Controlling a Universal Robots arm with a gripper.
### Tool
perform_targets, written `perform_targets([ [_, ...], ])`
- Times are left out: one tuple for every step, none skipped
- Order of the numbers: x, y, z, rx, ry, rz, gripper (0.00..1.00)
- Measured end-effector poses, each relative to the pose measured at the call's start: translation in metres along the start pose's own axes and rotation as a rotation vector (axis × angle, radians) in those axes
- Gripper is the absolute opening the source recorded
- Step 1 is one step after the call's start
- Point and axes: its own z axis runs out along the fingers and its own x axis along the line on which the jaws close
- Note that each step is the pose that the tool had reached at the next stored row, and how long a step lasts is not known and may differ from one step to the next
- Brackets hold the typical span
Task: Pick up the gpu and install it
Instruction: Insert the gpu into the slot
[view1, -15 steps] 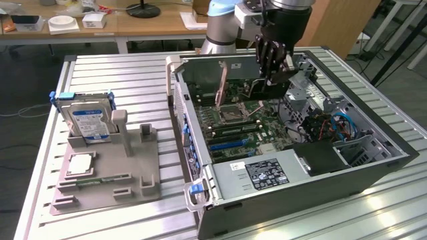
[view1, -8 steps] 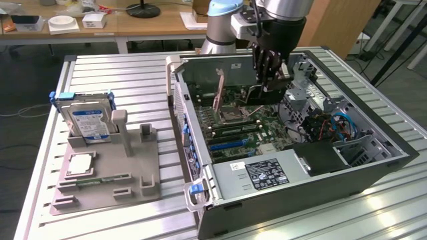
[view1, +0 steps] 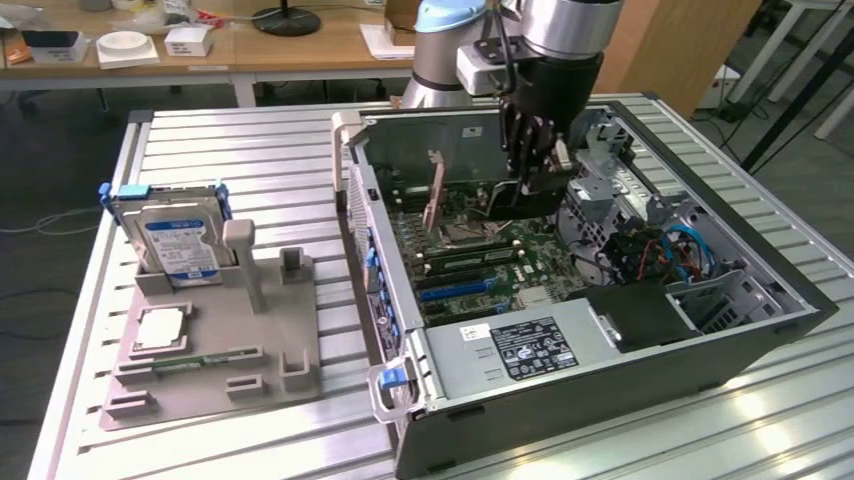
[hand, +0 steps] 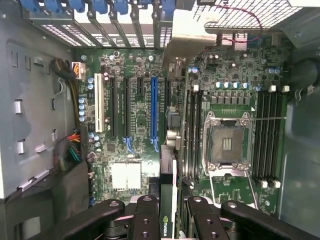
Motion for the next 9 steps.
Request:
perform_targets([
  [0.000, 0.0004, 0.0019, -0.0001, 0.0000, -0.001, 0.26],
  [0.000, 0.0008, 0.0037, 0.0000, -0.0001, -0.003, 0.26],
  [0.000, 0.0012, 0.0055, 0.0000, -0.0001, -0.004, 0.26],
  [0.000, 0.0016, 0.0072, -0.0001, -0.0002, -0.005, 0.26],
  [0.000, 0.0019, 0.0090, -0.0001, -0.0003, -0.006, 0.26],
  [0.000, 0.0023, 0.0108, 0.0000, -0.0004, -0.007, 0.26],
  [0.000, 0.0027, 0.0126, 0.0000, -0.0005, -0.008, 0.26],
  [0.000, 0.0033, 0.0145, 0.0000, -0.0005, -0.009, 0.26],
  [0.000, 0.0040, 0.0161, 0.0001, -0.0007, -0.011, 0.26],
])
